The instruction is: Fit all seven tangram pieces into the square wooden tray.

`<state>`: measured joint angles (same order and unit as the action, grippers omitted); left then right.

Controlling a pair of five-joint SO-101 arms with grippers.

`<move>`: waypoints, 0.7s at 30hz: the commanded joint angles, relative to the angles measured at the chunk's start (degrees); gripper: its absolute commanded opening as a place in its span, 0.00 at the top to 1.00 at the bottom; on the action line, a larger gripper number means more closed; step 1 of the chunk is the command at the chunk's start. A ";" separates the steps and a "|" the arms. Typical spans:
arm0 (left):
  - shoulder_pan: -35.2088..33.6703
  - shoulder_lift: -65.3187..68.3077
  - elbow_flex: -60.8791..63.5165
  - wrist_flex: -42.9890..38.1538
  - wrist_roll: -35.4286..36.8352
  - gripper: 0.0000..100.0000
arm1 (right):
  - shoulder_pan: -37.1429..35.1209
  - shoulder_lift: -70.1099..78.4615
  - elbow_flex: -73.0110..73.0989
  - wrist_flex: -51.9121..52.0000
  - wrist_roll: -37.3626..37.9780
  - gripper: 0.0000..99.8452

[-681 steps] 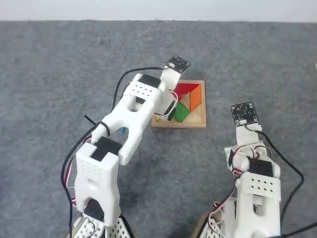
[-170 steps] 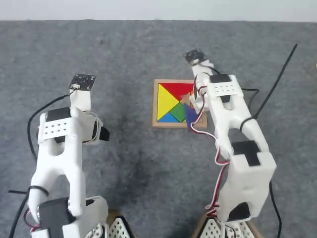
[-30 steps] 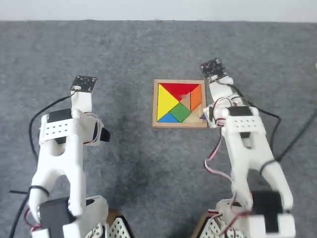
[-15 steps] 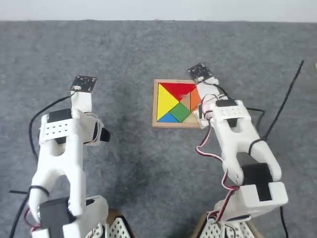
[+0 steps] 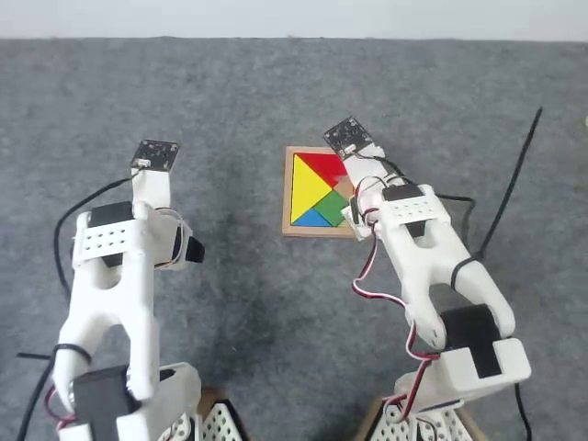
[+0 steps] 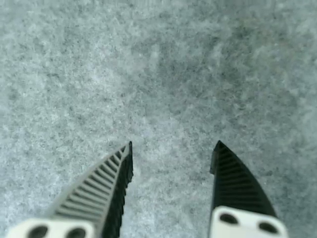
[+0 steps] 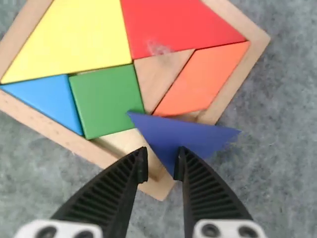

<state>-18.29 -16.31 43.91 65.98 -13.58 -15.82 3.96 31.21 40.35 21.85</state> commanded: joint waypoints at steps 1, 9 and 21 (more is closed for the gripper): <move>-0.09 -2.37 -0.13 -0.88 -0.70 0.75 | -0.75 -0.66 0.88 1.54 0.79 0.90; -0.09 -2.37 -0.13 -0.88 -0.70 0.75 | -1.98 -10.86 9.14 0.92 0.88 0.90; -0.09 -2.37 -0.13 -0.62 -0.62 0.75 | -4.62 -14.29 10.37 -1.45 0.88 0.90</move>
<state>-18.29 -16.31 43.91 65.98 -13.58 -20.31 -9.93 43.96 40.18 22.02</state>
